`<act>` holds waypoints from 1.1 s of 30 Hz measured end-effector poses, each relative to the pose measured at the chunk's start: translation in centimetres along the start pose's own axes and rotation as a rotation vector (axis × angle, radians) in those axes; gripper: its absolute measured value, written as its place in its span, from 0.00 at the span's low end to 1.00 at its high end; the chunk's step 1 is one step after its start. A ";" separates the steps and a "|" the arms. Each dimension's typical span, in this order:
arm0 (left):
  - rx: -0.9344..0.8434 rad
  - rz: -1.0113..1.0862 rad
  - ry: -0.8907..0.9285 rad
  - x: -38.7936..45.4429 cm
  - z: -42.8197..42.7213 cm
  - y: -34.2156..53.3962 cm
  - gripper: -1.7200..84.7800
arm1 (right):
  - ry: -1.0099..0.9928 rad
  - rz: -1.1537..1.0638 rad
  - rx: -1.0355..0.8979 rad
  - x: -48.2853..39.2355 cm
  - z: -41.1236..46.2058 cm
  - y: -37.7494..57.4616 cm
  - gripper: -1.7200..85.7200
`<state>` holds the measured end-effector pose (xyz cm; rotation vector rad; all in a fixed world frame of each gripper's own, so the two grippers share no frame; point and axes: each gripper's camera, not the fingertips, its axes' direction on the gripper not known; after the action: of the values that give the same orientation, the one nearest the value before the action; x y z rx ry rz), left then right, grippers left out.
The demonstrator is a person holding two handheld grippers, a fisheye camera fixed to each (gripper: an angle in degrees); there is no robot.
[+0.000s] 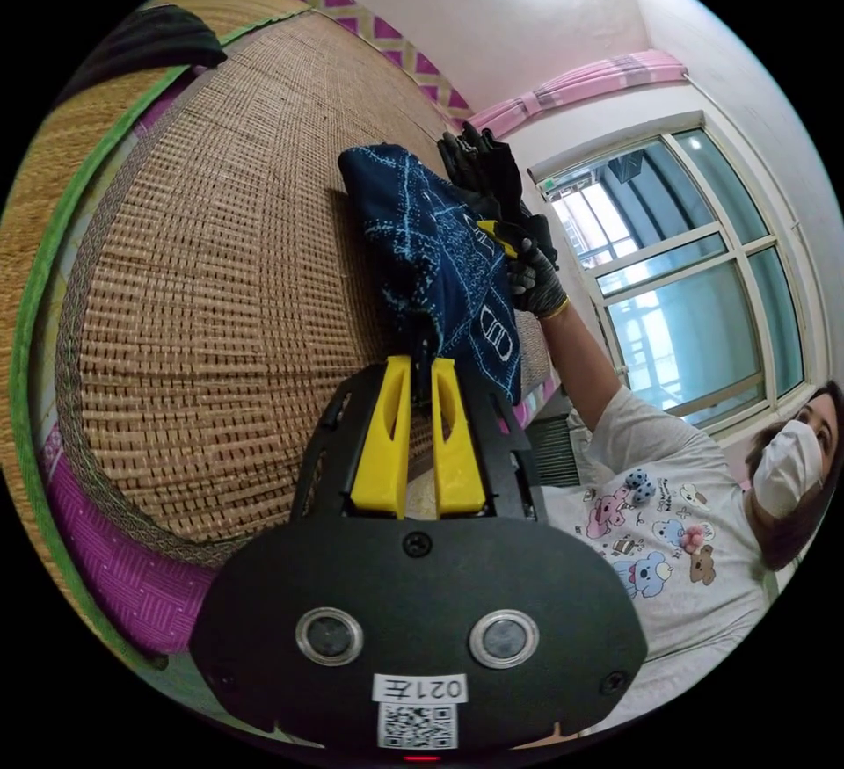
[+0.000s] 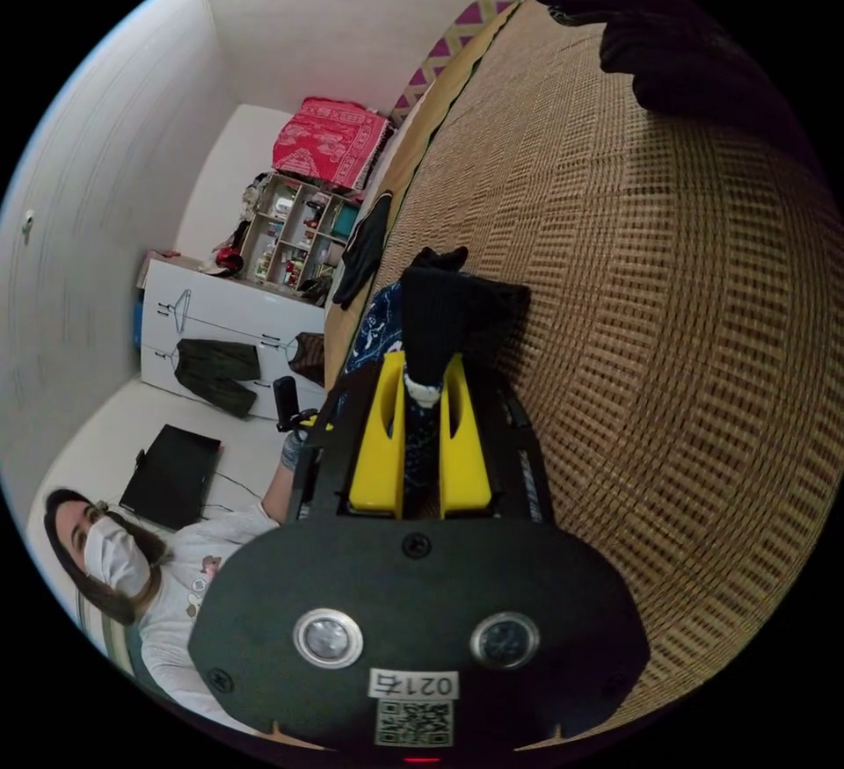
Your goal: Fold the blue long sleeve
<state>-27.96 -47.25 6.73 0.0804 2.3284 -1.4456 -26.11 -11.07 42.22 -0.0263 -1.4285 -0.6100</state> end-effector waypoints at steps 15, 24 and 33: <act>0.029 0.467 0.047 22.8 0.7 -24.3 0.05 | 0.171 -0.227 0.320 -13.4 -20.9 -4.5 0.09; 0.091 0.238 -0.083 21.2 10.7 -36.2 0.02 | 0.868 0.245 0.346 -6.2 -22.2 -4.6 0.21; 0.142 0.463 -0.340 19.2 5.6 -18.3 0.01 | 0.883 -0.308 0.214 -15.7 0.2 -1.1 0.16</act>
<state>-48.54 -63.65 13.18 0.3586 1.7840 -1.2692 -27.01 -5.96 27.32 0.5763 -0.6255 -0.6044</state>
